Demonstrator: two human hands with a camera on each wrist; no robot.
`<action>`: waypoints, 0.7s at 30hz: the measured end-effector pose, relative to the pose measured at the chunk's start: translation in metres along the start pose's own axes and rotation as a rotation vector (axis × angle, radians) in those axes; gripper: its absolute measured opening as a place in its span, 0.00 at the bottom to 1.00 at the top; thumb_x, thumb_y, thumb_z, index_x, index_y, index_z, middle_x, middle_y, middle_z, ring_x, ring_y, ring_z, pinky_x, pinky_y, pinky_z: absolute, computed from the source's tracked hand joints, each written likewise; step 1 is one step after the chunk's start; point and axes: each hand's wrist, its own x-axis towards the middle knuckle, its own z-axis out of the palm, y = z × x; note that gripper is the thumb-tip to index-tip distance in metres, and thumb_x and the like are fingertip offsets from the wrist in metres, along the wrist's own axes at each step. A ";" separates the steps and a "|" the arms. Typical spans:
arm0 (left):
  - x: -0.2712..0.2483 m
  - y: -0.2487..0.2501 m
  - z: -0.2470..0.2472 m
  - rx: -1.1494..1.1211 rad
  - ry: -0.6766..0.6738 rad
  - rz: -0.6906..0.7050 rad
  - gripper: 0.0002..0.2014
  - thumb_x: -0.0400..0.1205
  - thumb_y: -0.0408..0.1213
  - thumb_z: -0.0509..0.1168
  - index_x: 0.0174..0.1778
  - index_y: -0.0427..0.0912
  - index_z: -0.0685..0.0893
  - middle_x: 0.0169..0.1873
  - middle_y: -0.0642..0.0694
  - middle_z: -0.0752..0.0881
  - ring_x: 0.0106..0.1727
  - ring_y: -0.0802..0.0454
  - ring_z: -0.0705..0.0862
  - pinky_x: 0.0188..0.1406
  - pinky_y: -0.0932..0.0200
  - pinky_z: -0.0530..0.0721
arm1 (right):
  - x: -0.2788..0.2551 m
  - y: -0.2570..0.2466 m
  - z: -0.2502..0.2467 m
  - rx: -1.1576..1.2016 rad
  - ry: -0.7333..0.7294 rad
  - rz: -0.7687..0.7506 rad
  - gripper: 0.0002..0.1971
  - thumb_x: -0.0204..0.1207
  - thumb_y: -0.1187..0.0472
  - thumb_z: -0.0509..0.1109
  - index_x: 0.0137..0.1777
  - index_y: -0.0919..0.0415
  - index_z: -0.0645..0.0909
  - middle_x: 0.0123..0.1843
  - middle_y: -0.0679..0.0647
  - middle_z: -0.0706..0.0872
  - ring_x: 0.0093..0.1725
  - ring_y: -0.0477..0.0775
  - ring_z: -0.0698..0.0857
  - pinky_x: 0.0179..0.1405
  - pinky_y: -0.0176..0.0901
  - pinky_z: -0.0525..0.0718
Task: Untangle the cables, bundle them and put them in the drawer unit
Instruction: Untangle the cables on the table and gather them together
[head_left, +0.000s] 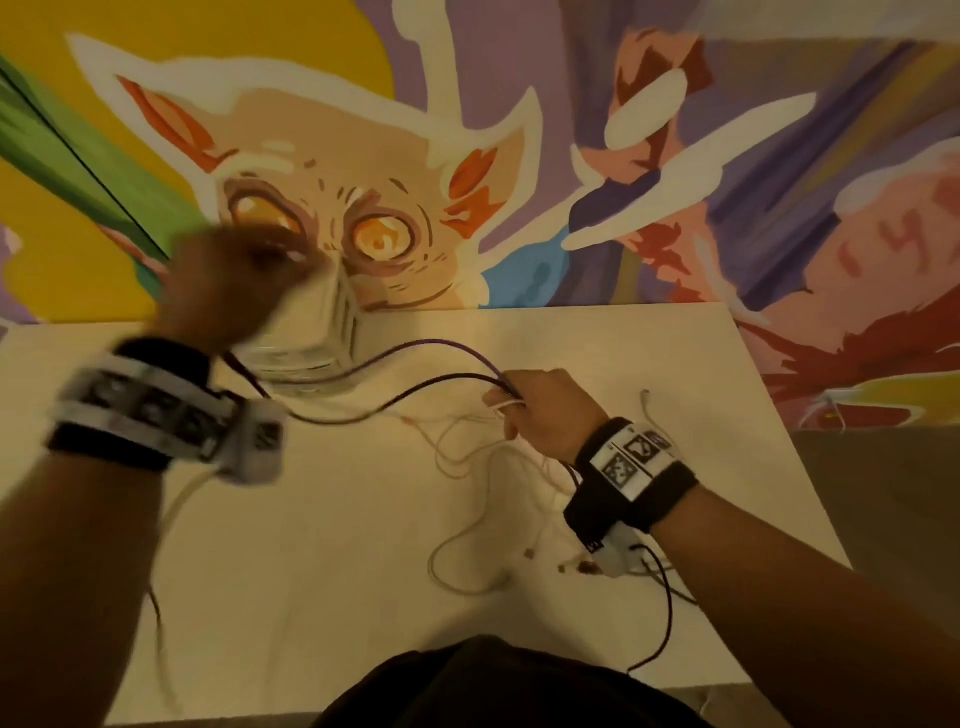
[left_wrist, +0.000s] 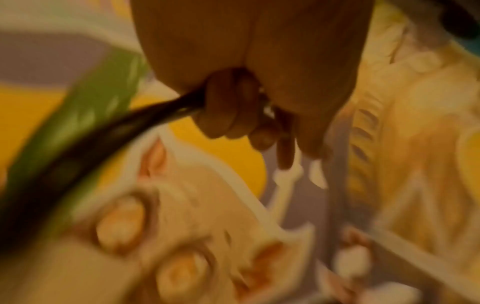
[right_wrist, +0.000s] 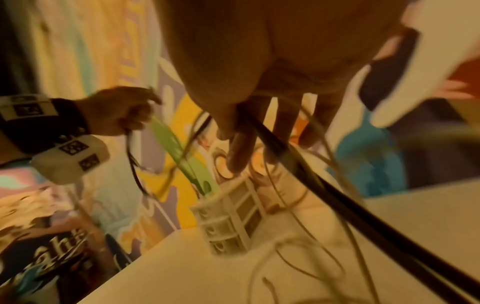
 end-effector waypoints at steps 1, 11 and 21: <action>-0.013 0.008 0.019 0.067 -0.165 0.042 0.19 0.73 0.55 0.74 0.57 0.52 0.88 0.31 0.55 0.86 0.34 0.66 0.84 0.39 0.67 0.78 | 0.003 -0.010 -0.002 -0.016 0.001 -0.032 0.07 0.80 0.58 0.62 0.45 0.52 0.82 0.35 0.48 0.90 0.40 0.50 0.88 0.50 0.48 0.84; -0.042 0.023 0.098 0.071 -0.552 0.236 0.07 0.76 0.50 0.71 0.42 0.52 0.89 0.26 0.49 0.83 0.30 0.53 0.79 0.33 0.56 0.74 | 0.001 -0.015 -0.004 -0.038 0.042 -0.055 0.04 0.79 0.53 0.66 0.47 0.47 0.81 0.31 0.48 0.88 0.36 0.52 0.87 0.41 0.54 0.86; -0.074 0.039 0.134 0.264 -0.310 0.391 0.18 0.72 0.57 0.69 0.55 0.53 0.85 0.41 0.49 0.90 0.43 0.45 0.88 0.38 0.51 0.83 | 0.001 -0.017 0.002 0.032 0.040 0.019 0.16 0.71 0.61 0.63 0.58 0.48 0.75 0.40 0.56 0.89 0.47 0.61 0.84 0.51 0.58 0.83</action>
